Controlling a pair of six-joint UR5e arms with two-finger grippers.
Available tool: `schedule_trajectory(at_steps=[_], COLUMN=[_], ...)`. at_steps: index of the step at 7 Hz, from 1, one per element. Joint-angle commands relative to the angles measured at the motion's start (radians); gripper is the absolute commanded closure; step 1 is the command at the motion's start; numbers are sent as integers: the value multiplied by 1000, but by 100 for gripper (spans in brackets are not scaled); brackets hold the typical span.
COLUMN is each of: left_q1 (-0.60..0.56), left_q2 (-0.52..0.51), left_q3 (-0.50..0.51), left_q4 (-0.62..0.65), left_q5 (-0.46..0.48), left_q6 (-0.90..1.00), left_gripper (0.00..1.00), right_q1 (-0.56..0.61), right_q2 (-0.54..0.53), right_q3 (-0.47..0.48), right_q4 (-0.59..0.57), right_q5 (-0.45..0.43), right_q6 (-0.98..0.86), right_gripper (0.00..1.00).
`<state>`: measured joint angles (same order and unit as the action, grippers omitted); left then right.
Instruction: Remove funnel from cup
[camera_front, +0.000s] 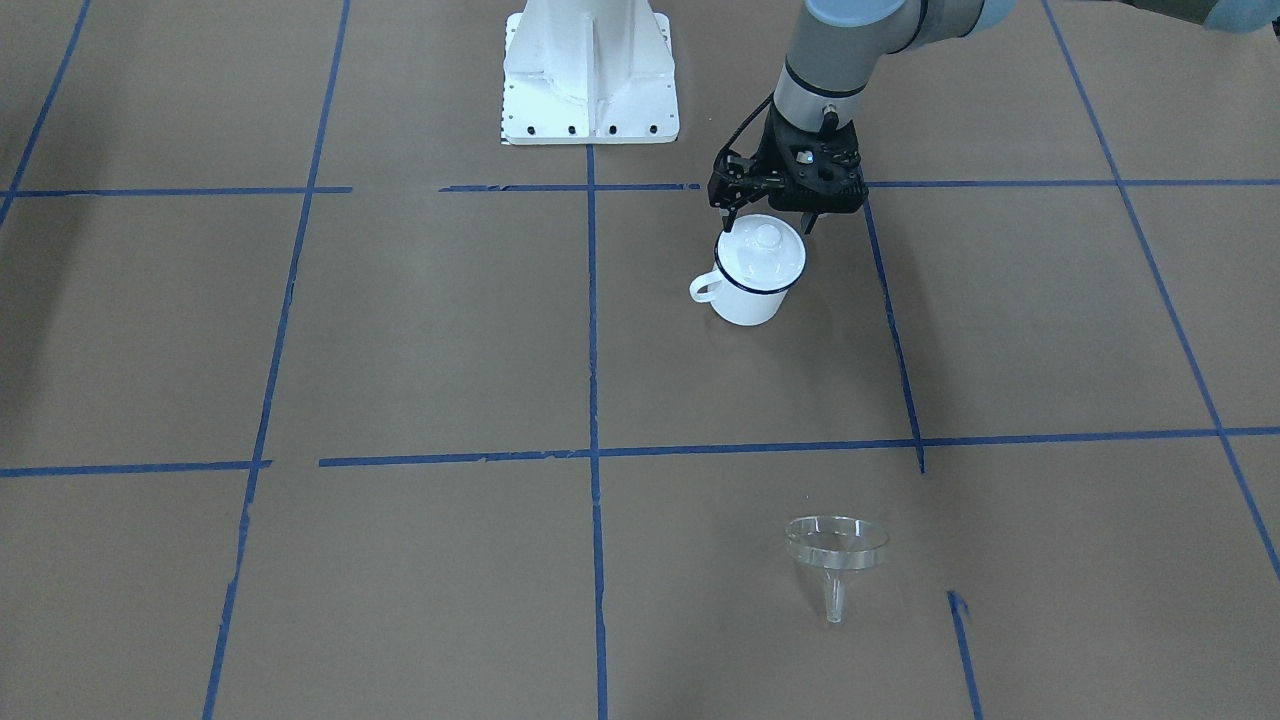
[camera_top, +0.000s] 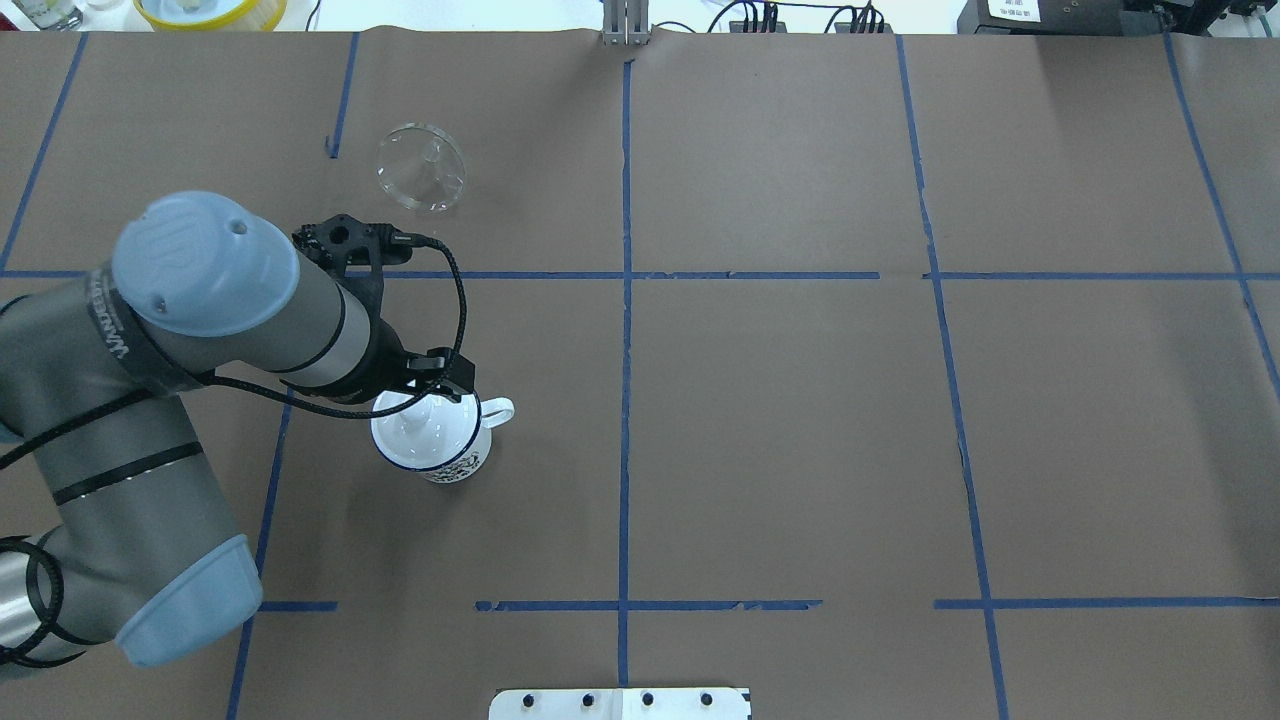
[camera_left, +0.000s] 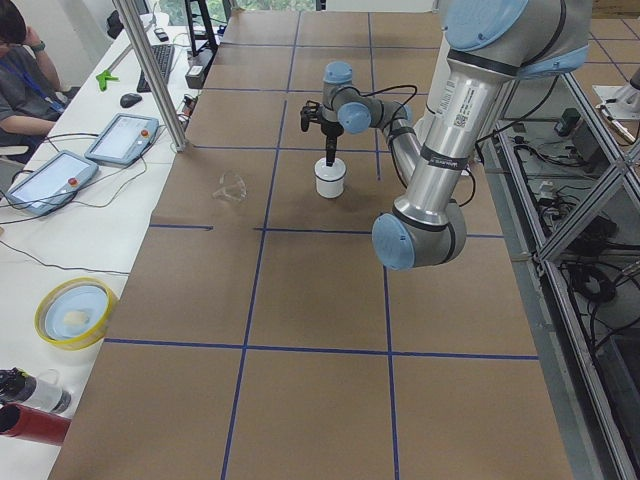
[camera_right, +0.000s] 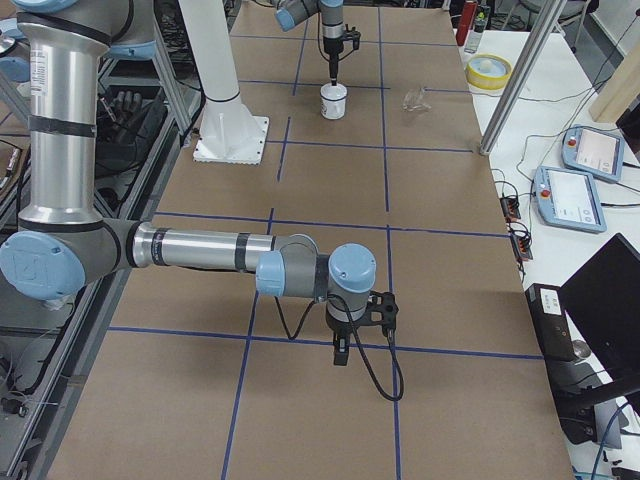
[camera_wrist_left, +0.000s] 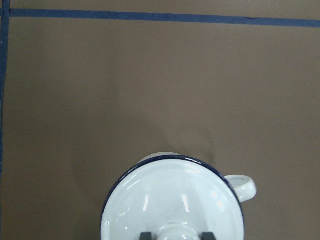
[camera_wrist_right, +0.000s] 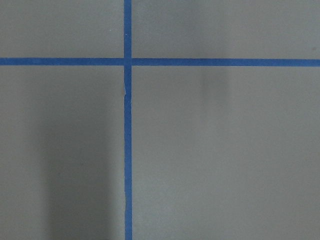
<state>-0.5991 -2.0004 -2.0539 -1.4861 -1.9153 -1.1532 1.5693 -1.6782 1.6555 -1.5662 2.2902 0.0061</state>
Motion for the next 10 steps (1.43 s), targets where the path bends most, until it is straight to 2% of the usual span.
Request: schedule_trajectory(at_steps=[1,2,4,6,7,8,10], left_q1=[-112,-199,-466,-756,-821,-849,-980], left_q2=[3,58,177,308,378,391,423], left_q3=[-22,-22,-3,108,212,321,411], left_q4=[7,3,-2,-5,-6,-7,-20], left_q5=[-13,-112,-271,-417,-448,-444,-445], left_q6=[105,262,718,1104,1188,1216,1317], left_gripper=[0,0,0,0,0,0,0], right_q1=[0,0,0,0,0,0,0], right_q2=[0,0,0,0,0,0,0], right_q3=[1,1,1,1,0,1,1], right_q4=[0,0,0,0,0,0,0], right_q5=[0,0,0,0,0,0,0], right_q6=[0,0,0,0,0,0,0], right_gripper=[0,0,0,0,0,0,0])
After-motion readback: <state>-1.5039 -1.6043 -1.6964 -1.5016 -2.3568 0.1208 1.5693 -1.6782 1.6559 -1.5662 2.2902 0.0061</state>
